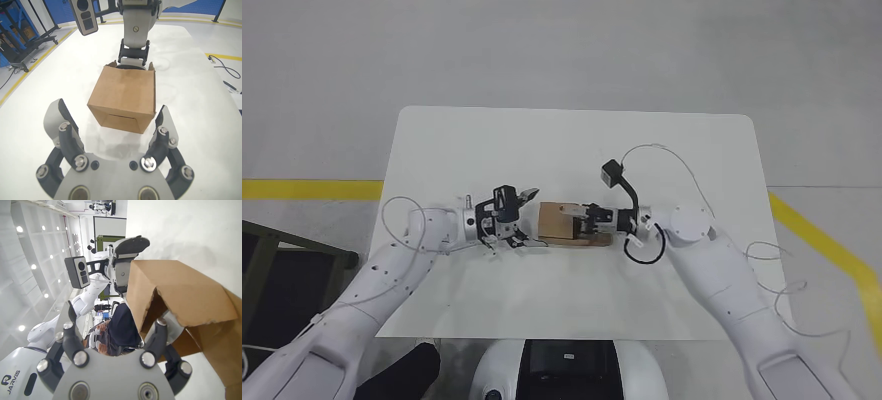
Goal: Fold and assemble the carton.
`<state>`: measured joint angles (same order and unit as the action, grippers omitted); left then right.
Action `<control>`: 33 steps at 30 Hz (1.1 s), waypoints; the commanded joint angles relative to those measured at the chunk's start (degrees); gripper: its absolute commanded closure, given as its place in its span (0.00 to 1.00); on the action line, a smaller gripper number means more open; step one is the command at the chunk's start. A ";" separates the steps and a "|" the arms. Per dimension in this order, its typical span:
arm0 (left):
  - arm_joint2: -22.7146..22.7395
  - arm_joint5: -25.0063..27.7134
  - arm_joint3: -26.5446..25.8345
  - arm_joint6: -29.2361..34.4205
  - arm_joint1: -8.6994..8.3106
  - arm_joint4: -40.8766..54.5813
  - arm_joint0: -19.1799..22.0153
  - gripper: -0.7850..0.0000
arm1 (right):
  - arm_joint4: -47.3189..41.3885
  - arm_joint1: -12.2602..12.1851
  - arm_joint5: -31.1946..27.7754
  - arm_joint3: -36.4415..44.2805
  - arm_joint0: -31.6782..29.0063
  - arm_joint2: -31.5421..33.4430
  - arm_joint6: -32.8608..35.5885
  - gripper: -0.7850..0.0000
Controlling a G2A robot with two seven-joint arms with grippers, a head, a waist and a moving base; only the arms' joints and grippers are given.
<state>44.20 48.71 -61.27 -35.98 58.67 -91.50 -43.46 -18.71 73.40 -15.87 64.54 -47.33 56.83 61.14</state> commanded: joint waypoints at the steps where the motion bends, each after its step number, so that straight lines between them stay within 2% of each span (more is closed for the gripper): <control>1: -0.48 0.54 0.75 -0.75 0.26 -0.48 0.67 0.00 | 1.05 -0.75 1.24 3.51 -1.64 1.75 0.08 0.00; 8: -2.65 2.78 4.02 -3.12 1.67 -0.83 3.11 0.00 | 6.49 -3.49 6.32 16.33 -8.99 8.16 0.84 0.00; 13: -3.97 2.84 6.37 -3.94 2.76 -0.72 4.46 0.00 | 8.55 -4.69 8.88 20.18 -13.38 10.93 1.13 0.00; 21: -5.79 2.69 9.23 -4.72 4.31 -1.03 6.08 0.00 | 5.23 -4.92 9.12 18.83 -15.37 10.78 1.23 0.00; 33: -6.81 2.55 10.94 -6.50 5.21 -2.72 7.00 0.00 | 0.73 -3.50 1.56 10.37 -9.27 6.45 0.01 0.00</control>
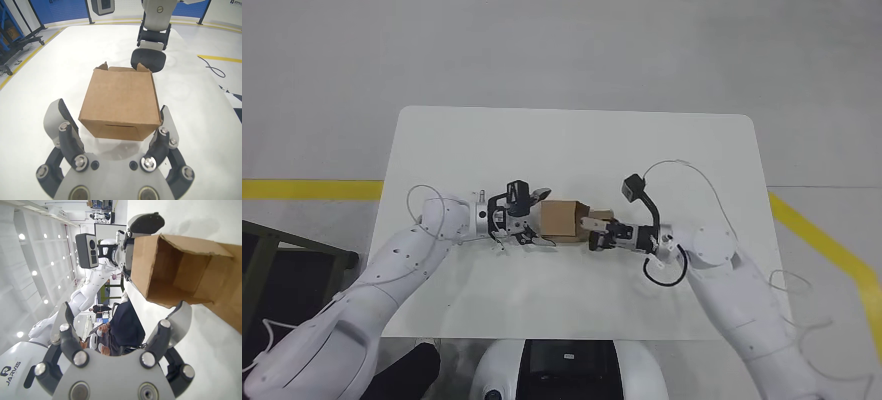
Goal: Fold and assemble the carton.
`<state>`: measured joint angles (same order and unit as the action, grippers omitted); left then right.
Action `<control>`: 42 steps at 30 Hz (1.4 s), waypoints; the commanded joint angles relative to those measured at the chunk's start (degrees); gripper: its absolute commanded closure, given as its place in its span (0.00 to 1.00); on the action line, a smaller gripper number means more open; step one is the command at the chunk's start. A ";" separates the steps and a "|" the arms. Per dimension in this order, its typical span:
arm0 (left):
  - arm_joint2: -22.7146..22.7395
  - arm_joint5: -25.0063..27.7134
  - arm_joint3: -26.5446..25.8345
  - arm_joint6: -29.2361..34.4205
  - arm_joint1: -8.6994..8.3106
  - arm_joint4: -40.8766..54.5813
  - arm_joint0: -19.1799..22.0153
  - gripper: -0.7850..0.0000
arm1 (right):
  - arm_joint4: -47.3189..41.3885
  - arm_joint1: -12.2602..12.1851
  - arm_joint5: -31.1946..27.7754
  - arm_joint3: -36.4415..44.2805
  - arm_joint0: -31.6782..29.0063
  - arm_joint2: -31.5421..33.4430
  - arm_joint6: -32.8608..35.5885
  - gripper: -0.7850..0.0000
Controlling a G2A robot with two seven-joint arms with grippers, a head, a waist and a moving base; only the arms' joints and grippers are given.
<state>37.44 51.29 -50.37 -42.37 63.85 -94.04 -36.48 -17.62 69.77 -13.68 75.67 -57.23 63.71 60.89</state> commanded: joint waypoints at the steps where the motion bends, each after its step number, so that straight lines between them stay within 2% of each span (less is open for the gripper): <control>1: -0.08 -0.03 0.10 -0.23 0.07 -0.30 0.05 0.00 | -0.64 0.28 -1.33 -1.52 1.27 -0.93 0.63 0.00; 18: -0.22 -0.27 0.62 -0.66 0.55 -1.32 0.12 0.00 | -7.89 3.53 -8.60 -14.43 10.59 -8.33 3.21 0.00; 42: 0.99 -0.62 -0.39 0.72 0.49 -1.45 -0.82 0.00 | -11.56 6.98 -12.87 -24.23 15.50 -13.33 4.02 0.00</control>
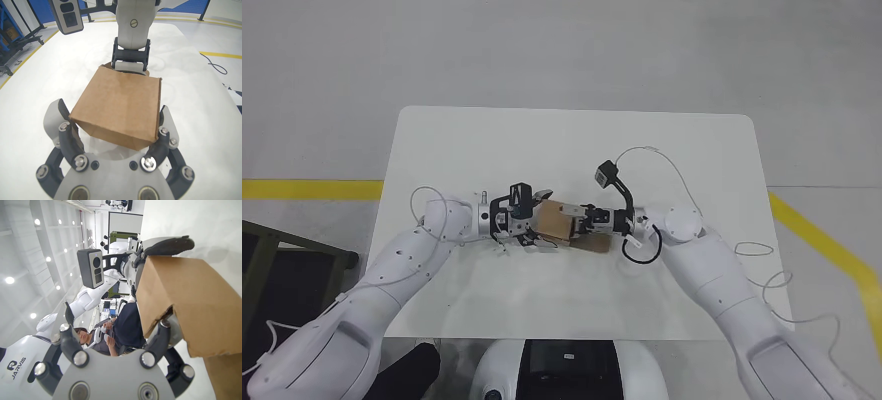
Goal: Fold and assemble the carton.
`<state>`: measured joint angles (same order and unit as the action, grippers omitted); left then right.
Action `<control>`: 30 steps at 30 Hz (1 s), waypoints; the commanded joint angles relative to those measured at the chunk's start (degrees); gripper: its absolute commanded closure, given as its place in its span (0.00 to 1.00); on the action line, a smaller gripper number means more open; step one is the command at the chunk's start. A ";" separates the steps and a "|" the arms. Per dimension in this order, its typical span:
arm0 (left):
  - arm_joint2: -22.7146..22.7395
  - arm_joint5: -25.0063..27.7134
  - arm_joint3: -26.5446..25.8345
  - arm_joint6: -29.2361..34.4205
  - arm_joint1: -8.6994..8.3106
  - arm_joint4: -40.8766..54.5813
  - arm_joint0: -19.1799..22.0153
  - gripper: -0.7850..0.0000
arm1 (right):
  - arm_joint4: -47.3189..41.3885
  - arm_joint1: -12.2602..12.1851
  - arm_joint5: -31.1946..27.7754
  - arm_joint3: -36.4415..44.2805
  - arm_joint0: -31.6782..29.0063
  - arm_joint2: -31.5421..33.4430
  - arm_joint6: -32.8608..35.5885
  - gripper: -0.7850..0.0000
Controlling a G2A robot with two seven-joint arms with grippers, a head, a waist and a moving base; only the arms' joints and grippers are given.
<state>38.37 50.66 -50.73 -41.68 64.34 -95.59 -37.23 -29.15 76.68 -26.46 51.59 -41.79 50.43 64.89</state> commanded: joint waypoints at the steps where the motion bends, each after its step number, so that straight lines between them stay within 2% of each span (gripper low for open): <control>1: 0.13 0.07 -0.08 0.09 -0.01 0.16 -0.13 0.00 | -0.15 0.14 -0.13 -0.27 0.09 -0.10 0.08 0.00; 6: 0.42 0.17 -0.38 0.39 -0.06 0.18 -0.34 0.00 | 0.17 0.05 -0.52 0.01 0.10 0.48 0.69 0.00; 11: 0.75 0.22 -0.59 0.74 -0.12 0.29 -0.56 0.00 | 2.79 -1.06 1.04 2.33 -1.00 2.45 1.02 0.00; 23: 1.30 0.43 -1.22 1.17 -0.28 -0.02 -1.09 0.00 | 6.20 -5.01 8.54 14.60 -8.47 10.47 4.13 0.00; 30: 1.50 0.53 -1.39 1.51 -0.27 -0.05 -1.25 0.00 | 9.06 -5.94 10.41 14.21 -9.26 12.67 1.42 0.00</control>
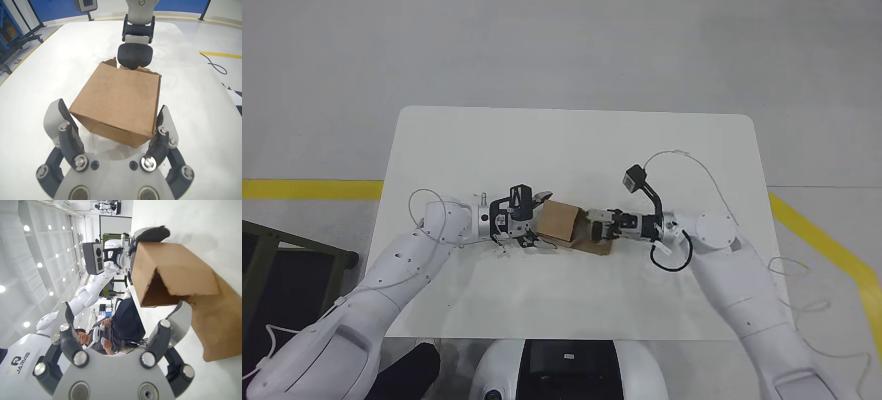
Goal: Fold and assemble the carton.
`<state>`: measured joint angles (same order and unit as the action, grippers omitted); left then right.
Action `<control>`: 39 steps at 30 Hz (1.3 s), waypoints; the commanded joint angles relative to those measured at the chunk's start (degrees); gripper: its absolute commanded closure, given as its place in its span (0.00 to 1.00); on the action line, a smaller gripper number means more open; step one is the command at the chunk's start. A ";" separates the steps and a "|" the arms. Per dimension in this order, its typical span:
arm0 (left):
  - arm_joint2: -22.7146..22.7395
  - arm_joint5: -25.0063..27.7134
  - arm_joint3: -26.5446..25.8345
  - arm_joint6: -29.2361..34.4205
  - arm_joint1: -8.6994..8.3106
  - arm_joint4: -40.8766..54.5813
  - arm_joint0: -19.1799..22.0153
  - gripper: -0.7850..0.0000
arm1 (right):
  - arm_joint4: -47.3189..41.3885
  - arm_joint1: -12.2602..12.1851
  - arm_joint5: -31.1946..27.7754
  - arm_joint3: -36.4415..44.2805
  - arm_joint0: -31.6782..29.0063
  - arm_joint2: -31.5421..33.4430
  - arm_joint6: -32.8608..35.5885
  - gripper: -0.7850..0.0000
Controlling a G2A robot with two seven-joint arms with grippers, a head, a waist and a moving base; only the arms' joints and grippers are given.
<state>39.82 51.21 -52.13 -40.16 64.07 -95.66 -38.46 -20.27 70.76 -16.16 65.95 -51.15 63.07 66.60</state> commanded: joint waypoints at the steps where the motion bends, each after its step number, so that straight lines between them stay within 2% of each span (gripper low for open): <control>1: 0.09 -0.04 0.01 0.02 0.00 0.05 -0.05 0.00 | 0.97 -0.08 0.02 -0.32 0.37 0.06 -0.81 0.00; 7: 0.18 0.04 -0.19 0.09 0.00 -0.29 -0.08 0.00 | 1.66 0.13 -2.52 -2.26 2.42 -0.50 -1.74 0.00; 16: 0.41 0.05 -0.27 0.10 0.00 -0.49 -0.12 0.00 | 1.93 1.08 -7.87 -5.08 5.47 -4.47 2.79 0.00; 22: 0.53 0.06 -0.38 -0.05 0.00 -0.62 -0.21 0.00 | 1.86 1.40 -8.13 -6.19 6.33 -5.93 3.77 0.00; 29: 0.65 0.12 -0.56 -0.09 0.00 -0.74 -0.30 0.00 | -0.92 2.02 -7.15 -6.74 5.90 -6.41 -1.11 0.00; 39: 0.72 0.34 -0.65 0.18 0.07 -0.76 -0.40 0.00 | -2.05 2.66 -7.09 -6.44 5.41 -7.86 -2.71 0.00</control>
<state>40.54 51.54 -52.76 -40.00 64.14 -96.39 -38.84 -22.15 73.36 -23.23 59.65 -45.81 55.35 63.91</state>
